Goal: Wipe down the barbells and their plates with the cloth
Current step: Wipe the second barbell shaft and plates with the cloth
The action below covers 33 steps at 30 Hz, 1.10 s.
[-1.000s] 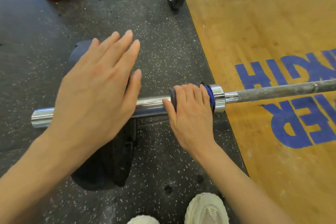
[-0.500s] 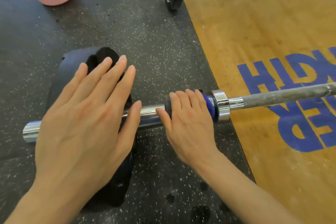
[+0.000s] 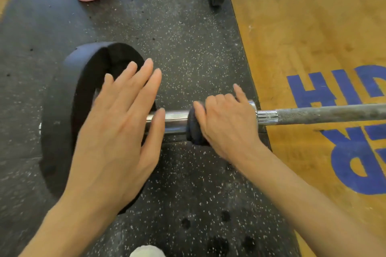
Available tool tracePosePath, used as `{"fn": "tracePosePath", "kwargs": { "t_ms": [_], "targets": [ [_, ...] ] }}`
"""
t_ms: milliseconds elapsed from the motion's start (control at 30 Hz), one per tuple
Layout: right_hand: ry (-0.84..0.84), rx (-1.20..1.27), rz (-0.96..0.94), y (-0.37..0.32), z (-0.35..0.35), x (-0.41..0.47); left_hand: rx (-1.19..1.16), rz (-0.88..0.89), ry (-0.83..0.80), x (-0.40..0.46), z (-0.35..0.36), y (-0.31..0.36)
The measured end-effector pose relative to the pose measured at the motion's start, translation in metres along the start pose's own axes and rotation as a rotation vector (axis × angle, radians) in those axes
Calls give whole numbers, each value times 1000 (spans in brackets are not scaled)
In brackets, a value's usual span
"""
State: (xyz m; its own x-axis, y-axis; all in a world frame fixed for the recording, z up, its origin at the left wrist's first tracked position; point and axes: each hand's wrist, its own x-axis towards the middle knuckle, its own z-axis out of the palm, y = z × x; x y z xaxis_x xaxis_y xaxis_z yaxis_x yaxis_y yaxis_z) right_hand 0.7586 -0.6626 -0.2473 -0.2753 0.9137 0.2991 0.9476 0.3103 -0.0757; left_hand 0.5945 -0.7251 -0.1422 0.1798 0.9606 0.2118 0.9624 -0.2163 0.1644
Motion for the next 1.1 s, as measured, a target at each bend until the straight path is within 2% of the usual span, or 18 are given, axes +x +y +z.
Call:
{"fn": "tracePosePath", "kwargs": {
  "t_ms": [67, 167, 333, 467, 633, 767, 900, 1100],
  "targets": [
    [-40, -65, 38, 0, -3, 4, -147, -63, -55, -5, 23, 14],
    [-25, 19, 11, -26, 1, 0, -363, -267, -115, -7, 62, 22],
    [97, 156, 22, -30, 6, -16, -361, -395, -116, -1, 86, 9],
    [91, 180, 36, -31, 2, -29, -287, -399, -108, -4, 92, 9],
    [-17, 185, -34, -26, -8, -42, -178, -289, -32, -24, 92, 10],
    [-102, 193, -88, -20, -17, -54, -175, -291, -28, -35, 92, 15],
    [-103, 179, -102, -21, -22, -70, -189, -289, -18, -51, 94, 21],
    [-45, 99, 95, -24, -36, -75, -254, -300, -8, -79, 91, 33]
  ]
}}
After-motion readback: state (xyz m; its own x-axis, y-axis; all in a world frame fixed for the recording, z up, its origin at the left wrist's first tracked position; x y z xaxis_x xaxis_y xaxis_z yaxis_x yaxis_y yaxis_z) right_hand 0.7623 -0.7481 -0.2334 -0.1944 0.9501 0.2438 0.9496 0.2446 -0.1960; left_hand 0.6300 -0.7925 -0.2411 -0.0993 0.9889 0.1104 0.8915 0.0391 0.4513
